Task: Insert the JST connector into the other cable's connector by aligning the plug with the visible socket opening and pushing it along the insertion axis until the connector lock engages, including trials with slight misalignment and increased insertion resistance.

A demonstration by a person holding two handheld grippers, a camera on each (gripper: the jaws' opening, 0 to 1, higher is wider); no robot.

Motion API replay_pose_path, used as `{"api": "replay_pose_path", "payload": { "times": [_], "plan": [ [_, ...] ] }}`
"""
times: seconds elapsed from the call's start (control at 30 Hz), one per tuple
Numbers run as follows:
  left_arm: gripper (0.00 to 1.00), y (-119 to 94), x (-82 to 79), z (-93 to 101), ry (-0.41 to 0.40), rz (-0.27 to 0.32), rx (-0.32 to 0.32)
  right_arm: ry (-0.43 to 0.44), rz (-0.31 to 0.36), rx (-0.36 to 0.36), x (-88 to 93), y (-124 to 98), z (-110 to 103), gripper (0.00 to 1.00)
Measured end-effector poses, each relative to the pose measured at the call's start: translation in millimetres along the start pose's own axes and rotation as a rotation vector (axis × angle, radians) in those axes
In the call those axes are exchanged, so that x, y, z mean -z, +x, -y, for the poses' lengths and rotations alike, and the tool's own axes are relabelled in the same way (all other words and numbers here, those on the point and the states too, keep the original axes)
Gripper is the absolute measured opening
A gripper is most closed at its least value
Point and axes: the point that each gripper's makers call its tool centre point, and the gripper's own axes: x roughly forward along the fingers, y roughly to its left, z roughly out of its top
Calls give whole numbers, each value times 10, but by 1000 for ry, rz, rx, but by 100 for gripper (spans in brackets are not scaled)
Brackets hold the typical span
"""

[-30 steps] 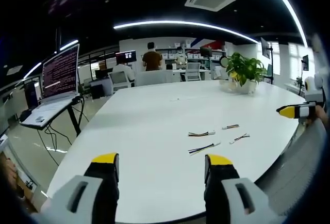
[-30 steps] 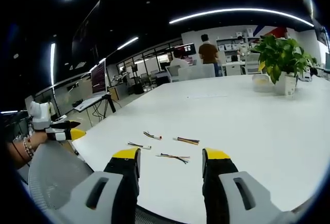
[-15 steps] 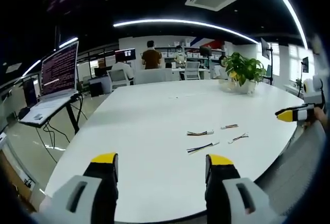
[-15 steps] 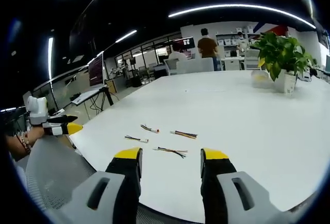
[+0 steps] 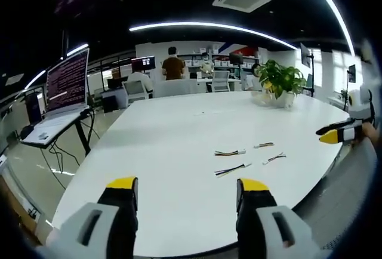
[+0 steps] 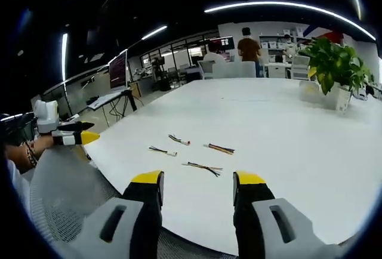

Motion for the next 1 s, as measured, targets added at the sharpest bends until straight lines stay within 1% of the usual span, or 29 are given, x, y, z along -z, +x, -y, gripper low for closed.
{"api": "replay_pose_path", "payload": {
  "times": [0.07,0.13,0.2,0.27,0.33,0.4,0.5,0.63,0.73,0.8,0.83,0.87,0.9,0.93,0.97,1.0],
  "plan": [
    [68,1,-48,-2,-9,24,-1,-10,-7,1,-2,15,-2,46],
    [66,5,-45,-2,-11,20,0,-15,-9,8,-1,7,12,46],
    [66,-1,-48,0,-8,21,-1,-19,-15,10,7,3,18,46],
    [67,-12,-99,-15,-14,52,-7,-12,-10,20,-1,-3,35,46],
    [68,-13,-118,-26,-31,62,-9,-5,-3,26,-14,-3,47,46],
    [68,-11,-102,-3,-31,51,3,-7,-11,30,-2,-2,54,46],
    [68,-3,-47,38,-14,16,19,-4,-44,29,44,15,58,46],
    [68,0,-37,47,-10,6,24,0,-51,38,57,11,76,47],
    [70,3,-25,52,-11,-2,28,31,-63,53,77,12,114,48],
    [74,12,-8,68,-7,-13,41,38,-65,53,77,8,109,49],
    [82,25,23,88,3,-32,57,40,-64,49,77,8,105,50],
    [91,30,95,97,36,-81,67,40,-60,40,70,10,91,50],
    [99,38,127,86,64,-103,62,43,-59,27,63,12,70,52],
    [98,45,145,90,107,-116,74,48,-70,17,73,13,54,53],
    [99,62,125,108,110,-103,78,46,-78,14,81,18,50,54],
    [99,53,118,116,81,-103,85,40,-82,13,88,20,47,55]
  ]
}}
